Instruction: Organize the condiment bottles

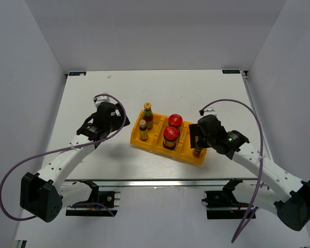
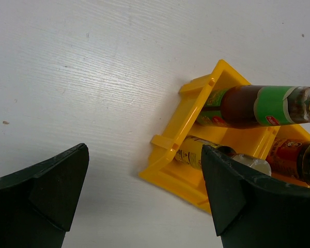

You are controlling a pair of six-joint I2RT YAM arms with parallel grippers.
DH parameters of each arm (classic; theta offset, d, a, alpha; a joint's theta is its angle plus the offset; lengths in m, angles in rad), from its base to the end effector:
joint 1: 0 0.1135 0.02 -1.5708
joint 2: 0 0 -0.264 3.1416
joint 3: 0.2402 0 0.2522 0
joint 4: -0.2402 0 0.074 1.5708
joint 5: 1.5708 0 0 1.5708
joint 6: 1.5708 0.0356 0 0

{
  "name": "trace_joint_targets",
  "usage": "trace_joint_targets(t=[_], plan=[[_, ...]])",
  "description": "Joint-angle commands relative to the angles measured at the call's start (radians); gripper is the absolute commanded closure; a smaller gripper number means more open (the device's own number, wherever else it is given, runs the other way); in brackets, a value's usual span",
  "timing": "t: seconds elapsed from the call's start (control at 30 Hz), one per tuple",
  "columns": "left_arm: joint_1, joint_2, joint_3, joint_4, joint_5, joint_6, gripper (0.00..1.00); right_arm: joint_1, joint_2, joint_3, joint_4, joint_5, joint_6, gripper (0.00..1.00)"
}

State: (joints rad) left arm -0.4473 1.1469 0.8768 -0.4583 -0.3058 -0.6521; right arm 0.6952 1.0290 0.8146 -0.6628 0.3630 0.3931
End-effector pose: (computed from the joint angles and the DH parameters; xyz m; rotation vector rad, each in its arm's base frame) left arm 0.2247 -0.0959 0.2747 -0.3868 2.2358 -0.2324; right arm 0.1652 0.1213 0.2637 -0.2011 2.3656 0.0713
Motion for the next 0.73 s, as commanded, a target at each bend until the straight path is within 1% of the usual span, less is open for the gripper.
trace_joint_targets(t=[0.0, 0.13, 0.23, 0.37, 0.4, 0.5, 0.7], plan=[[-0.002, -0.049, 0.025, -0.008, -0.036, 0.005, 0.02, 0.004, -0.073, 0.099, 0.003, 0.039, 0.015, 0.11], [-0.002, -0.075, 0.057, -0.019, -0.062, 0.005, 0.02, 0.003, -0.138, 0.153, 0.043, 0.123, 0.055, 0.11], [-0.002, -0.125, 0.042, -0.013, -0.110, -0.018, 0.02, 0.004, -0.193, 0.155, 0.088, 0.284, 0.087, 0.11], [-0.002, -0.187, 0.028, -0.069, -0.232, -0.059, 0.02, 0.003, -0.244, 0.144, 0.075, 0.398, 0.121, 0.11], [-0.002, -0.208, 0.024, -0.088, -0.284, -0.090, 0.02, 0.003, -0.248, 0.143, 0.060, 0.445, 0.150, 0.11], [-0.002, -0.243, 0.010, -0.091, -0.329, -0.109, 0.02, 0.003, -0.257, 0.146, 0.058, 0.473, 0.178, 0.11], [-0.002, -0.285, -0.005, -0.086, -0.342, -0.112, 0.02, 0.003, -0.294, 0.112, 0.055, 0.484, 0.184, 0.11]])
